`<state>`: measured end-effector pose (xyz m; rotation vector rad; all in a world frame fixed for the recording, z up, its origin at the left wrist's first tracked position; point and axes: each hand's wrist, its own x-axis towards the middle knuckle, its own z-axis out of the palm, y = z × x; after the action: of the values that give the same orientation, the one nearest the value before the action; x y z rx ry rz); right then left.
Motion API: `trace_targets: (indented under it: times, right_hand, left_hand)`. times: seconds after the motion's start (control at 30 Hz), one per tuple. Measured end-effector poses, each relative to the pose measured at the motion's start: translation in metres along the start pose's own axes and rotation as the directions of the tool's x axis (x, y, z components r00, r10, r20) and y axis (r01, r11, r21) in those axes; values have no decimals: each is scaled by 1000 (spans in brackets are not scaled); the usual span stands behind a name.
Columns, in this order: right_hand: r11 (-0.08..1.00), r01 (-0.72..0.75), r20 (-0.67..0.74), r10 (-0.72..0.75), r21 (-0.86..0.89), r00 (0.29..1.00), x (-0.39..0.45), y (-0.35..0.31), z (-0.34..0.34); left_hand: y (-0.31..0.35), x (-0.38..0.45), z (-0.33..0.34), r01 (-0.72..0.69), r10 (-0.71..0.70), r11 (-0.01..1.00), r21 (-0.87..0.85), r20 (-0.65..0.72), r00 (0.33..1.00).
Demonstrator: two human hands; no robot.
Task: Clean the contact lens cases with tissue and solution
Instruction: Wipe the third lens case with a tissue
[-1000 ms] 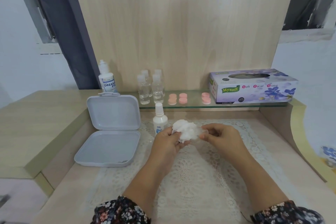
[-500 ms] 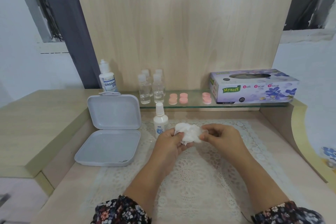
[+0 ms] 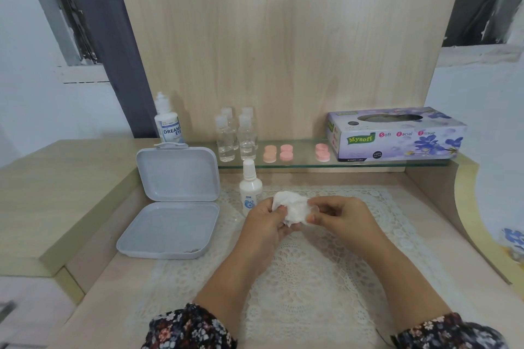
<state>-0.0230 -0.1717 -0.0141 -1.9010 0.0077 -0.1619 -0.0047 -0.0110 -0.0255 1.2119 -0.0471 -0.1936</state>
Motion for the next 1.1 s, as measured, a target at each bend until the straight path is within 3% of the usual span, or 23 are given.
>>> trace_targets:
  times: [0.23,0.43,0.63,0.8,1.1]
  right_hand:
    - [999,-22,-62,20,-27,998,1,1,-4]
    - [999,-27,-19,26,-29,999,-1,0,-2]
    - [998,-42,-147,35,-46,989,2,2,-5]
    - [996,-42,-175,28,-79,984,2,2,-5]
    - [999,-24,-63,22,-34,998,0,2,1]
  left_hand:
    - [1,4,-1,-47,43,998,-33,-122,992]
    - [-3,5,-2,-105,108,994,43,-77,991]
    - [-4,1,2,-260,281,921,291,-31,959]
    - [-6,-3,4,-330,367,838,435,-1,930]
    - [-7,2,0,-199,237,926,320,-83,968]
